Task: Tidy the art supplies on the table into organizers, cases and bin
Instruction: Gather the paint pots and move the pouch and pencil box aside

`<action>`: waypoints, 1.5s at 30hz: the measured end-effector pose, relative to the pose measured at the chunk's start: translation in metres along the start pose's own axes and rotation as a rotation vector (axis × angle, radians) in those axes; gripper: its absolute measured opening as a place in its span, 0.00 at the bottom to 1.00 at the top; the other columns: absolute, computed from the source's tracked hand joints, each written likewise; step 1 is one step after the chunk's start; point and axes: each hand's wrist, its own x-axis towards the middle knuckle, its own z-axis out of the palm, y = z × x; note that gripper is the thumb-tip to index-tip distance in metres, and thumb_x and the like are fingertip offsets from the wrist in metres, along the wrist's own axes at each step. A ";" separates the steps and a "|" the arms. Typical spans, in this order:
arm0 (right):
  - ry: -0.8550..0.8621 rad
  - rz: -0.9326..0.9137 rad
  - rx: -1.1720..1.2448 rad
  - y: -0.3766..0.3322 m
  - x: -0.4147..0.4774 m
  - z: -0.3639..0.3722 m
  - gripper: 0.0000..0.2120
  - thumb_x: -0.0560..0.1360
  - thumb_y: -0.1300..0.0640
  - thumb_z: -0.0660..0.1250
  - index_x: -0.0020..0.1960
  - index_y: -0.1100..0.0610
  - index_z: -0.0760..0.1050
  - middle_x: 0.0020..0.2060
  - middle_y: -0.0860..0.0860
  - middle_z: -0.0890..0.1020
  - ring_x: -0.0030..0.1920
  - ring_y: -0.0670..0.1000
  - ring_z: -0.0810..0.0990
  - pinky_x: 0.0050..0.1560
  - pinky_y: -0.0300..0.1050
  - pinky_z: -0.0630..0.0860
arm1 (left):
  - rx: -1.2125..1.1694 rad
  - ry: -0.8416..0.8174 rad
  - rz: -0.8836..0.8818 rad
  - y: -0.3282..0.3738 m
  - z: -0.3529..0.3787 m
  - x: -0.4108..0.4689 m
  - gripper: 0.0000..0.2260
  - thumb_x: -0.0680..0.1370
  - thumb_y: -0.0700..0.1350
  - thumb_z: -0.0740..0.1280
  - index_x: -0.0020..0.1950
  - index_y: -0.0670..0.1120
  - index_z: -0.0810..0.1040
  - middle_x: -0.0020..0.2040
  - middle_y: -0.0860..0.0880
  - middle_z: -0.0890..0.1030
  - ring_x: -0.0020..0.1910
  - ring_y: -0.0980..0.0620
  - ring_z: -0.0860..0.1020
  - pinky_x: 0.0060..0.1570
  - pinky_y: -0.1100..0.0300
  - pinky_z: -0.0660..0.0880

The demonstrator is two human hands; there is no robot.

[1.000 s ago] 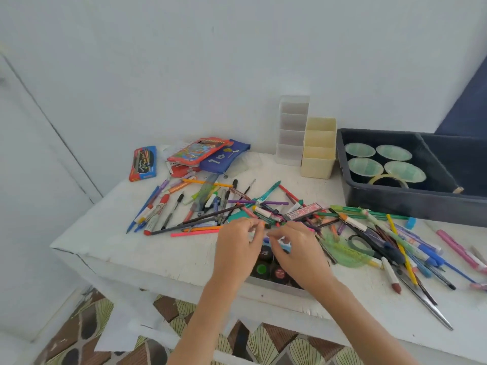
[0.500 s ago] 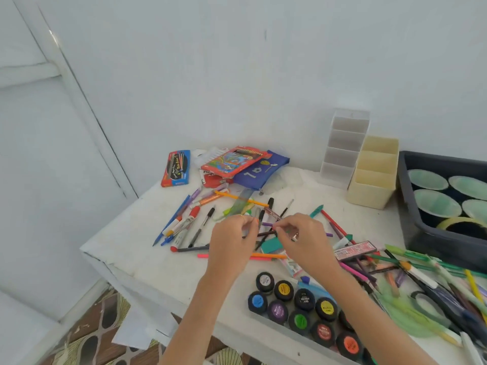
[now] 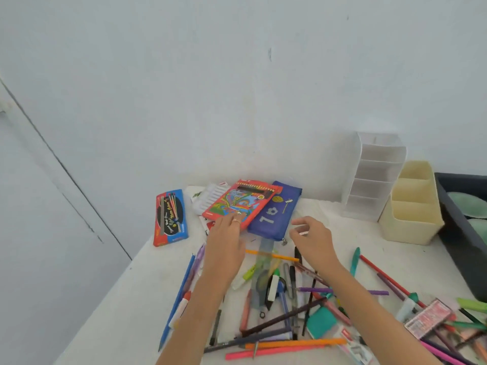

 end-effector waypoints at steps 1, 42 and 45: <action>0.017 0.042 0.013 0.000 0.006 0.007 0.10 0.75 0.63 0.65 0.56 0.60 0.75 0.43 0.53 0.79 0.38 0.46 0.77 0.32 0.28 0.67 | 0.029 -0.023 0.006 -0.009 0.002 0.007 0.23 0.77 0.39 0.63 0.72 0.44 0.65 0.70 0.47 0.68 0.69 0.48 0.65 0.66 0.58 0.60; -0.063 -0.027 0.114 -0.048 0.026 0.134 0.12 0.72 0.62 0.70 0.55 0.58 0.77 0.42 0.52 0.78 0.37 0.46 0.75 0.41 0.41 0.73 | -0.005 0.122 0.071 -0.160 0.013 0.003 0.29 0.59 0.38 0.80 0.59 0.39 0.79 0.58 0.41 0.80 0.55 0.39 0.80 0.51 0.44 0.76; 0.004 -0.096 -0.003 -0.040 0.029 0.134 0.11 0.71 0.60 0.71 0.53 0.60 0.78 0.44 0.56 0.78 0.41 0.52 0.77 0.43 0.40 0.72 | -0.248 0.133 -0.054 -0.154 0.008 0.000 0.27 0.68 0.52 0.72 0.65 0.43 0.76 0.65 0.47 0.74 0.66 0.49 0.71 0.65 0.54 0.67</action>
